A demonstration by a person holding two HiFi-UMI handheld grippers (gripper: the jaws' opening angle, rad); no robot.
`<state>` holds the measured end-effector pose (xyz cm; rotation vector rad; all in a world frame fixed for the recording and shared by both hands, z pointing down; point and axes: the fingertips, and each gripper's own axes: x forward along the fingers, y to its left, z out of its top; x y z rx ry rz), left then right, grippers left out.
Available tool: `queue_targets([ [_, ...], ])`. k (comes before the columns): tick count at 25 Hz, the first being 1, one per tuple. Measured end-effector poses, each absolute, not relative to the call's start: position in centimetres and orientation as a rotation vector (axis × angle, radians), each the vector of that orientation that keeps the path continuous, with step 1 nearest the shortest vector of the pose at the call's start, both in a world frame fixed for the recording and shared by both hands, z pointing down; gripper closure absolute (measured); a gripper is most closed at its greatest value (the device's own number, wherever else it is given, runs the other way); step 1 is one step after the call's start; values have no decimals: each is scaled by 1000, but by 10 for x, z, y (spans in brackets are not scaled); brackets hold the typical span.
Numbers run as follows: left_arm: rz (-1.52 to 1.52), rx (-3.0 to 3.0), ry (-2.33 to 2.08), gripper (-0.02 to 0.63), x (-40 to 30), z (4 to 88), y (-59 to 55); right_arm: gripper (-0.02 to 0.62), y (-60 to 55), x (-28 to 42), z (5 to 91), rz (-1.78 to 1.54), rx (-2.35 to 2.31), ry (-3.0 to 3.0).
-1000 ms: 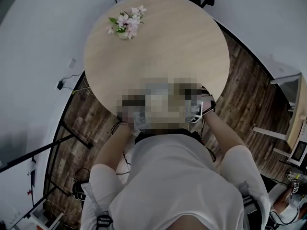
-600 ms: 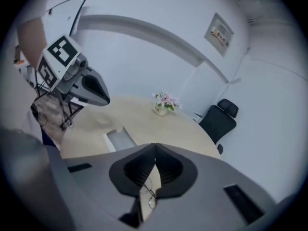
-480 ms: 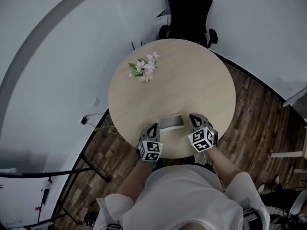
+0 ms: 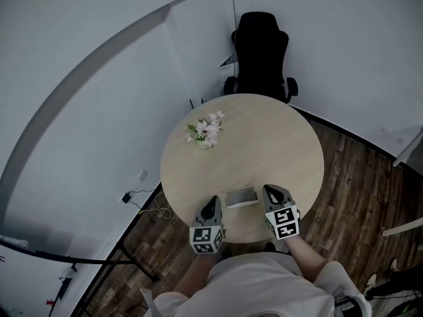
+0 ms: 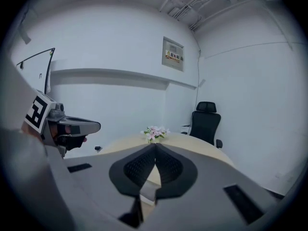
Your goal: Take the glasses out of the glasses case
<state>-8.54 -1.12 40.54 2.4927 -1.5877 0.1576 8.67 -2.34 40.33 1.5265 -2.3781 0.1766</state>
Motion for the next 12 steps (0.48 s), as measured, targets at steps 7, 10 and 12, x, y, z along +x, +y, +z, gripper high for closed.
queue_targets([
  [7,174,2543,-1661,609,-89,388,-3,583,-7,89,374,137,1615,-2399],
  [10,178,2559,-1671,609,-87,383,1,581,-2,89,367,134,1629,-2411],
  [12,181,2560,-1668,609,-86,381,2,581,0,88,361,164,1645,-2433],
])
